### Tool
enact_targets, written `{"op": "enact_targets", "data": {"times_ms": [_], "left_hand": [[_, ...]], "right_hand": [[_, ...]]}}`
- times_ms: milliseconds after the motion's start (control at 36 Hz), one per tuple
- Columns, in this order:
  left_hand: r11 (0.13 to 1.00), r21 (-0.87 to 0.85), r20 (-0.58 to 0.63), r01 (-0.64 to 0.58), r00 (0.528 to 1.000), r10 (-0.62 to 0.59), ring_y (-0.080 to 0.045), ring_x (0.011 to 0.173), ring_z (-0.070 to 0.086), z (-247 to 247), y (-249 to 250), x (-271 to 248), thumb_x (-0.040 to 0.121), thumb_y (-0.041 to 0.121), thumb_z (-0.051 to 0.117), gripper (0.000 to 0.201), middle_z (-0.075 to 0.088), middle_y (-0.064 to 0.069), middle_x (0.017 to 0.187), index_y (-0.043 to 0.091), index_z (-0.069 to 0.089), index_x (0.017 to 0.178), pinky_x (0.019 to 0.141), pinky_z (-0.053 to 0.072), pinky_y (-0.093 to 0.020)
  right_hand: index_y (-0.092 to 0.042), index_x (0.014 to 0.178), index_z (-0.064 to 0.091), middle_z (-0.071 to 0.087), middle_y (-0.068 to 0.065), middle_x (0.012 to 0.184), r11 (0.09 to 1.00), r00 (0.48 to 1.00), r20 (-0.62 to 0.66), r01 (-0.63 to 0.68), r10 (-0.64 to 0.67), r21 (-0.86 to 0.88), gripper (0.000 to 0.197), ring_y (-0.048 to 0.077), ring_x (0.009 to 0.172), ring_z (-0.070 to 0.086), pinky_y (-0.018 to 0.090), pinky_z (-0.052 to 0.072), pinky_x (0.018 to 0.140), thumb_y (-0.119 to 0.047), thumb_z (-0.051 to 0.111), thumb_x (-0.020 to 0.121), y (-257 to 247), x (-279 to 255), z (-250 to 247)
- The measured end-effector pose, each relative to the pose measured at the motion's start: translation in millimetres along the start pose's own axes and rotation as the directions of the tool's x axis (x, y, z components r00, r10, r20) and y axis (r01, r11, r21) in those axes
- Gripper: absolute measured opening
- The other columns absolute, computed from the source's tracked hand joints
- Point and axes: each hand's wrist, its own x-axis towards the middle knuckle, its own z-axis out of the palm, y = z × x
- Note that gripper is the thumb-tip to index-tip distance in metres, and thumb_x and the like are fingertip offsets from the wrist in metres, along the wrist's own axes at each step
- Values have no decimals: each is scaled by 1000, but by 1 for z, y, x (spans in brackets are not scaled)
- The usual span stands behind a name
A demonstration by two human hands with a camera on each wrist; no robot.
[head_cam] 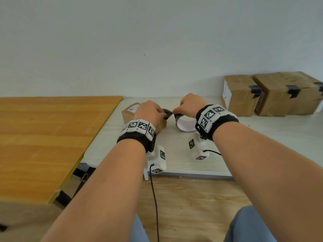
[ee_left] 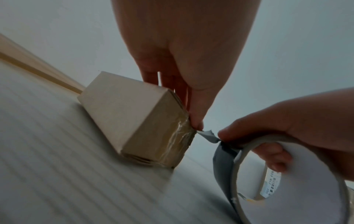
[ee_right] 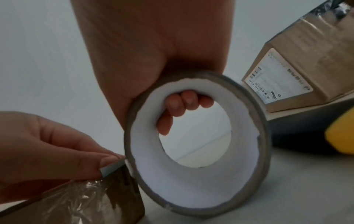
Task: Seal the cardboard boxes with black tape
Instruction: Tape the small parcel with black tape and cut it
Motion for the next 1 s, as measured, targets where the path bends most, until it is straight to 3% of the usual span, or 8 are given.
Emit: {"op": "enact_targets", "data": {"times_ms": [83,139,333,639,778,889,944,1000], "left_hand": [[1000,-30,-8,11,1000,-11,-14,78,61,2,-2,1,83,31,65,16,72,4,89,24,78,87,66,44,-26],[999,-48,-11,11,1000,-11,-14,78,61,3,-3,0,83,30,65,15,72,3,89,22,78,87,66,45,-26],[1000,-24,-23,-9,1000,9,-17,87,64,3,-1,-1,85,28,64,17,73,1,95,18,78,90,74,50,-29],[999,-3,-11,35,999,-35,-19,91,64,0,4,-4,86,27,63,17,73,-1,97,19,77,94,82,53,-32],[999,24,-19,25,1000,-24,-19,88,64,-1,5,-6,87,27,63,17,73,-1,95,20,77,92,79,53,-31],[999,42,-1,22,1000,-22,-20,85,64,0,5,-6,87,30,61,19,72,-1,89,21,77,90,77,56,-34],[998,54,12,31,999,-31,-22,77,63,-1,5,-5,88,32,59,22,68,-2,79,18,75,83,69,54,-32],[997,67,18,36,999,-37,-22,66,56,-2,6,-5,90,33,56,30,57,-2,63,15,68,70,57,44,-28]], "right_hand": [[-6,78,66,63,7,74,998,999,4,32,-32,-53,28,24,71,60,26,43,55,-33,71,75,-4,3,-2],[-10,71,61,61,4,71,990,998,-3,58,-59,-128,24,24,70,60,26,41,54,-32,71,75,-8,4,-3],[-17,60,41,47,-2,60,924,989,-98,62,-106,-376,27,17,57,43,30,32,74,-21,58,80,-15,5,1],[-15,62,36,42,0,61,900,982,-156,26,-103,-435,25,25,77,43,35,35,91,-13,52,81,-26,-6,0],[-15,61,38,43,0,60,914,981,-179,-7,-72,-405,24,25,77,44,35,35,90,-11,52,80,-24,-6,5],[-16,60,40,46,-1,59,926,983,-177,-20,-50,-376,27,24,73,49,32,35,82,-19,56,81,-20,3,2],[-16,60,41,46,-1,60,928,987,-157,-20,-42,-371,30,24,72,48,32,34,77,-26,58,83,-17,6,0],[-15,65,48,51,0,65,933,990,-137,-16,-36,-360,30,25,76,51,32,35,77,-35,61,84,-14,9,-2]]}}
